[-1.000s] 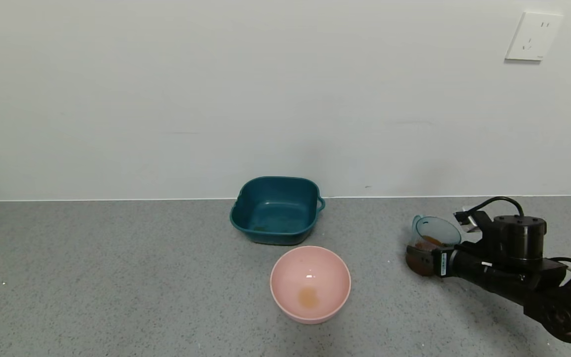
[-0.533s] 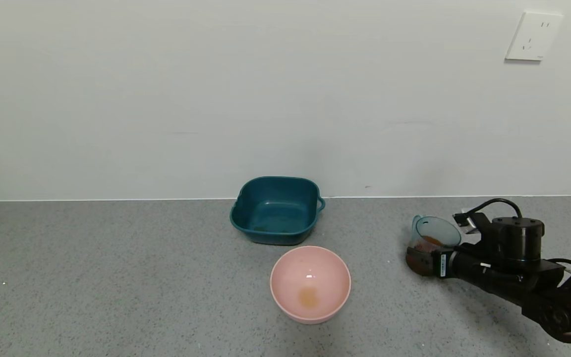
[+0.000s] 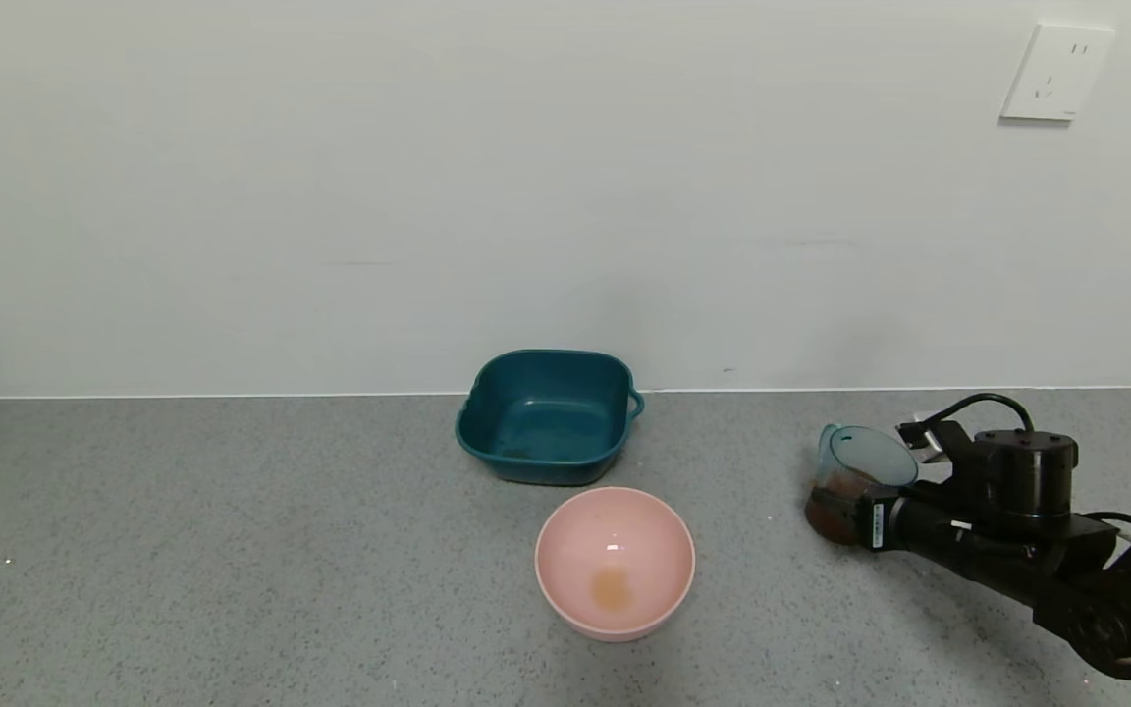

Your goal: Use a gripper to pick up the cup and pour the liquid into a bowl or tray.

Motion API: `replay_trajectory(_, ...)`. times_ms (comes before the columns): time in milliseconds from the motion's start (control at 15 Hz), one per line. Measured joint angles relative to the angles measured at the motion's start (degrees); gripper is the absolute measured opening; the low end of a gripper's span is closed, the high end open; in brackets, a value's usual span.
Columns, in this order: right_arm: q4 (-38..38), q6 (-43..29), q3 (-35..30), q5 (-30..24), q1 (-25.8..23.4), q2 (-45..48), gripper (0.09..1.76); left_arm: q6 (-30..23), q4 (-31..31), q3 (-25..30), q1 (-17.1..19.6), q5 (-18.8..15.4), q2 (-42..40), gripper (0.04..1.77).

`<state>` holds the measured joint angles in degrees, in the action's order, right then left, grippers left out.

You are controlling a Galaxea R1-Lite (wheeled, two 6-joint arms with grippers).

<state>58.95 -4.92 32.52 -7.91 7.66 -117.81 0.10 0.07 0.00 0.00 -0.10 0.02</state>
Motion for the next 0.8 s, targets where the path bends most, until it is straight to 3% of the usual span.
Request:
replay_trajectory(667, -1.43, 0.11, 1.87, 0.3, 0.09, 1.11, 1.34, -0.02, 0.0, 0.0, 0.0, 0.0, 0.0, 1.72)
replay_trajectory(800, -4.55, 0.63, 2.8, 0.87, 0.13, 2.12, 1.34, -0.02, 0.0, 0.0, 0.0, 0.0, 0.0, 1.72)
